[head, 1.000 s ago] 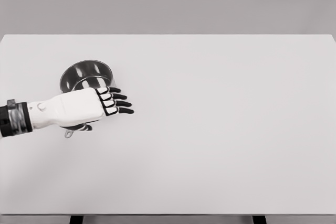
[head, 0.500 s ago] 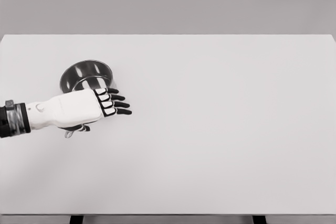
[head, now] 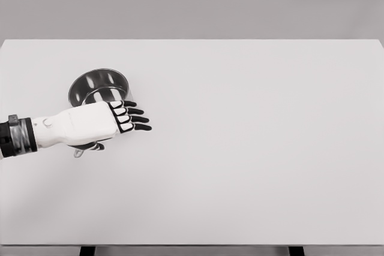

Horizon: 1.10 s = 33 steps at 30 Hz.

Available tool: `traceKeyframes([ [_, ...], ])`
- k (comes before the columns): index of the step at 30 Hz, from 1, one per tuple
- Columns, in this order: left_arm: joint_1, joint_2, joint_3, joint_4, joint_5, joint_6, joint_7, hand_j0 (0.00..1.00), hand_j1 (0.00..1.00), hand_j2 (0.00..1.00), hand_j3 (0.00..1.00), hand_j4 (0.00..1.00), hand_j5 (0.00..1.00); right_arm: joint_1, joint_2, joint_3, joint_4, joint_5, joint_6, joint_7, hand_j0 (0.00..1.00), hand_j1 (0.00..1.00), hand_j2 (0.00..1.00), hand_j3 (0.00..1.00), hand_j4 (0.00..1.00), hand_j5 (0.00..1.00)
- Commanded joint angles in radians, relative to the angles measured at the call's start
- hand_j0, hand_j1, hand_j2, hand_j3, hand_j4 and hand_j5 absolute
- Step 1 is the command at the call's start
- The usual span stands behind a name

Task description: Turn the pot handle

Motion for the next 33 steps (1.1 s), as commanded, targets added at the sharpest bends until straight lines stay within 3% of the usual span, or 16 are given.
traceKeyframes([
  [1,0.000,0.001,0.001,0.006,0.006,0.001,0.001,1.00,1.00,1.00,1.00,1.00,1.00,0.000,0.000,0.000,0.000,0.000,0.000,0.000,1.00,1.00,1.00,1.00,1.00,1.00],
  [18,0.000,0.005,0.004,0.012,0.005,0.001,0.001,1.00,1.00,1.00,1.00,1.00,1.00,0.000,0.000,0.000,0.000,0.000,0.000,0.000,1.00,1.00,1.00,1.00,1.00,1.00],
  [33,0.008,0.011,0.048,0.012,0.006,0.001,0.001,1.00,1.00,1.00,1.00,1.00,1.00,0.000,0.000,0.000,0.000,0.000,0.000,0.000,1.00,1.00,1.00,1.00,1.00,1.00],
])
